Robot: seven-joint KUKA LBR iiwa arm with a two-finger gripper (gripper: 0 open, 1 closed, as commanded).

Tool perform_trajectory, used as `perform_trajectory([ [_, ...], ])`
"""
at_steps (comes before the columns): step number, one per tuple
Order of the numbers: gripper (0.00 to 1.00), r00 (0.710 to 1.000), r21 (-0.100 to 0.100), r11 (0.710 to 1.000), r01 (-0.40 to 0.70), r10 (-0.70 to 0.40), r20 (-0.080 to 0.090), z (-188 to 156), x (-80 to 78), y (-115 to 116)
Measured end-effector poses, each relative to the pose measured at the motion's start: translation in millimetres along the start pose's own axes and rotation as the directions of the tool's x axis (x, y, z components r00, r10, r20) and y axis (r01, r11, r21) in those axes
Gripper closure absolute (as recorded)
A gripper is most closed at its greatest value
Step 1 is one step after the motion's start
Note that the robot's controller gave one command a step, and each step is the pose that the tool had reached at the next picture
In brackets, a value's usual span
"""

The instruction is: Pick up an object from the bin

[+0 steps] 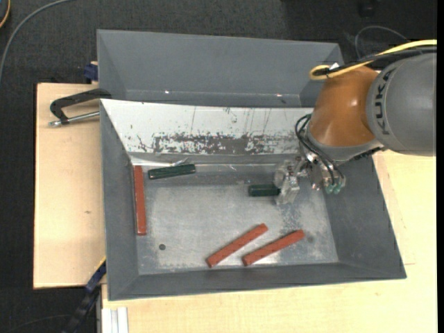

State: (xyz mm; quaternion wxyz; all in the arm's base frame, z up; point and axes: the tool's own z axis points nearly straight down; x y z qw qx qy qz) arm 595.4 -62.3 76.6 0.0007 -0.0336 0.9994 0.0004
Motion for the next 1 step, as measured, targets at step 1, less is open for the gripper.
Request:
perform_trajectory([
  [1,1.00,0.986,0.005,0.986,0.167,-0.167,0.013,-153.8,14.6,-14.1],
])
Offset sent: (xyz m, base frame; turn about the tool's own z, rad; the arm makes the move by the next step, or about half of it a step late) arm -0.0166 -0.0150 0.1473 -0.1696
